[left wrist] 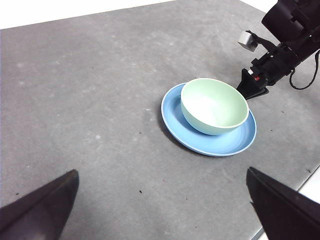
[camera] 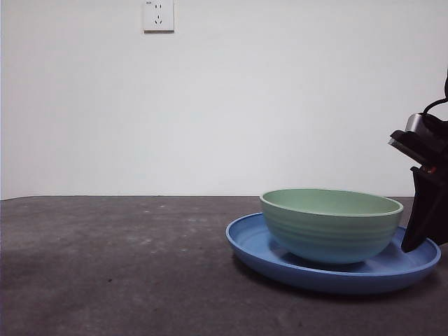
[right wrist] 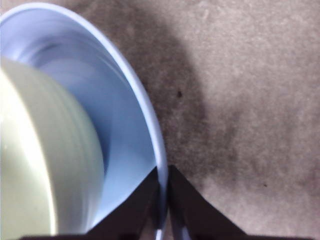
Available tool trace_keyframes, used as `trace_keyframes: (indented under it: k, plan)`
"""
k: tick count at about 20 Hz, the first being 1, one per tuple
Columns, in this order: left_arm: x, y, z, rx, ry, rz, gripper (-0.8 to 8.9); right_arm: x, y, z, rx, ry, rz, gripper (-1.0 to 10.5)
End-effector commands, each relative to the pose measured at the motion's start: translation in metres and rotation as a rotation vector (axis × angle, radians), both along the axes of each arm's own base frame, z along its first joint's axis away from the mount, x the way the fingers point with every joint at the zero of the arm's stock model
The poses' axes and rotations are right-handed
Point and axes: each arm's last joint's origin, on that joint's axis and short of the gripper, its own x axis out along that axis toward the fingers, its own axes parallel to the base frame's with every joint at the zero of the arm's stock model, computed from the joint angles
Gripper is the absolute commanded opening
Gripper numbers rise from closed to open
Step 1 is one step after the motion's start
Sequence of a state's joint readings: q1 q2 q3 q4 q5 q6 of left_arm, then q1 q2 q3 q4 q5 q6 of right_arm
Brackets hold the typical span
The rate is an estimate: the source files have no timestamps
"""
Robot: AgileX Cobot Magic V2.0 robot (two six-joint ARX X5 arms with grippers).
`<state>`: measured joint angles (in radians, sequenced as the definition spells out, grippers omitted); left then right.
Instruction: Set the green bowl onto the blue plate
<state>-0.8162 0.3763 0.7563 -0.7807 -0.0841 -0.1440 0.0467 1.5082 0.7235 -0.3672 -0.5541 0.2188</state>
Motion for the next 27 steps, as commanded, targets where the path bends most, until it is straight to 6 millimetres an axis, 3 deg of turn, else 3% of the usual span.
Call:
trace_keyframes:
  k: [1,5,8,11,16,23,27]
  plan:
    - [-0.001,0.000,0.004,-0.014,-0.016,-0.005,7.79,0.012,0.002,0.010,0.019,0.002,-0.019,0.1]
    - [-0.001,0.000,0.004,-0.014,-0.016,-0.005,7.79,0.026,0.017,0.040,0.033,0.000,0.002,0.1]
    - [-0.001,0.000,0.004,-0.014,-0.016,-0.005,7.79,0.032,0.046,0.061,0.052,-0.026,0.042,0.1]
    - [-0.001,0.000,0.004,-0.014,-0.016,-0.005,7.79,0.033,0.082,0.068,0.075,-0.037,0.111,0.1]
    - [-0.001,0.000,0.004,-0.014,-0.016,-0.005,7.79,0.037,0.129,0.045,0.027,-0.007,0.190,0.1]
    - [-0.001,0.000,0.004,-0.014,-0.016,-0.005,7.79,0.048,0.136,0.007,-0.012,0.070,0.187,0.1]
    - [-0.001,0.000,0.004,-0.014,-0.016,-0.005,7.79,0.050,0.137,0.006,-0.007,0.049,0.203,0.2]
